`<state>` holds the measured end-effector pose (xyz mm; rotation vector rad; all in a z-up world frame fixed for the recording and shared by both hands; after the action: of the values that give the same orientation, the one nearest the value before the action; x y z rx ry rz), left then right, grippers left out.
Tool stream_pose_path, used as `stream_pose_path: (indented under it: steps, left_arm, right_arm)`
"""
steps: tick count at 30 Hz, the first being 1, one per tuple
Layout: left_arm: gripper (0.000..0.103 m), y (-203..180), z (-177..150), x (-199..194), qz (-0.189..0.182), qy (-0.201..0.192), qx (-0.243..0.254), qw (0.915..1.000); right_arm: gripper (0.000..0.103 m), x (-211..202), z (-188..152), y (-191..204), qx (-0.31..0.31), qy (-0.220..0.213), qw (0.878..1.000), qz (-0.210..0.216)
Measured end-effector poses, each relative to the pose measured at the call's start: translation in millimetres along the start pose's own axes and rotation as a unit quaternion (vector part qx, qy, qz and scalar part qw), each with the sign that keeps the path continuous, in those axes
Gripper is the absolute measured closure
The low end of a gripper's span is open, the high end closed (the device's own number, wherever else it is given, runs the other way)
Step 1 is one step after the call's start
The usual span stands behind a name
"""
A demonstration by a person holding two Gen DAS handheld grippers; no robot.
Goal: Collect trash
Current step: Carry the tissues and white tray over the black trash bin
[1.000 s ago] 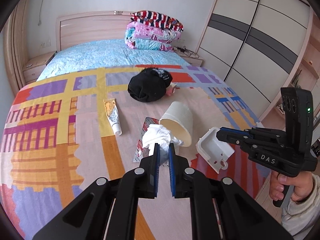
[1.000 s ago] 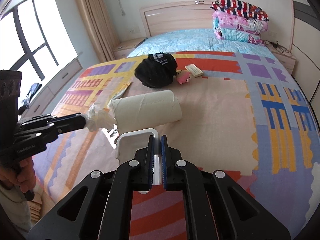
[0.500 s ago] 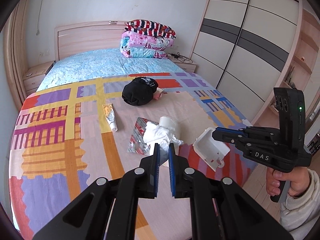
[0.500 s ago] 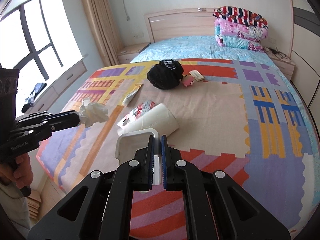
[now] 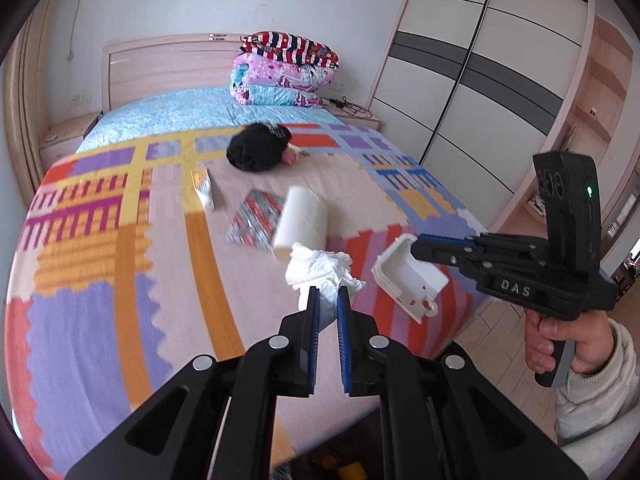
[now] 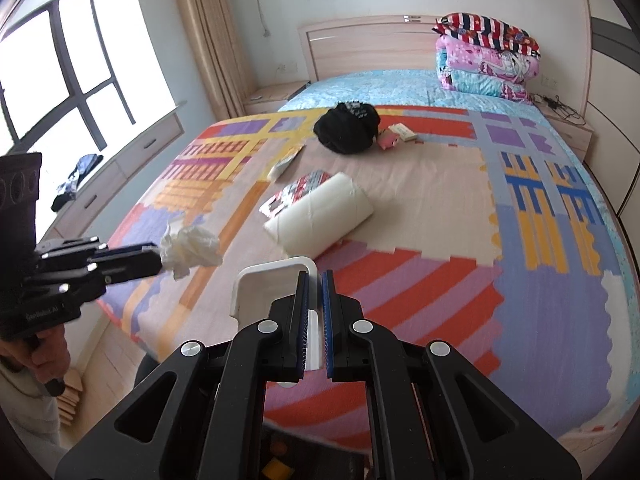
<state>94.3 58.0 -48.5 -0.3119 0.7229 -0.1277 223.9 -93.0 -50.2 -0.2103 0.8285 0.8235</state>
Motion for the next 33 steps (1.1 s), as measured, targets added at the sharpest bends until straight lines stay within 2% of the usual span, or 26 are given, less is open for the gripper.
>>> stream_pose_path:
  steps: [8, 16, 21, 33]
  left_arm:
    - [0.095, -14.8, -45.8, 6.1, -0.022, 0.028, -0.010, 0.9993]
    - [0.095, -30.3, -79.0, 6.7, -0.038, 0.058, 0.014, 0.9975]
    - [0.095, -45.2, -100.2, 4.8, -0.039, 0.078, 0.030, 0.9957]
    - [0.095, -42.5, -155.0, 36.0, -0.040, 0.150, 0.006, 0.9878]
  right_arm:
    - [0.096, -11.5, -31.1, 10.9, -0.006, 0.010, 1.000, 0.010]
    - [0.096, -21.0, -66.7, 17.7, -0.014, 0.024, 1.000, 0.006]
    - [0.096, -15.6, -91.0, 17.7, -0.016, 0.051, 0.999, 0.008]
    - [0.096, 12.6, -140.2, 29.3, -0.029, 0.119, 0.992, 0.022]
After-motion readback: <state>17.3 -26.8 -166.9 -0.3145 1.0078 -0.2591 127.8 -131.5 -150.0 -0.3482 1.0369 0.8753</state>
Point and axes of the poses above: each gripper's, at about its wrist camera, not at the fingertips, and x roughly the way its jaws point, y to its left, z to its top, the point moved 2 cm from there along x, roughly the way its jaws point, and after that the axes turned 7 degrees about -z, right-handed, at the moved point
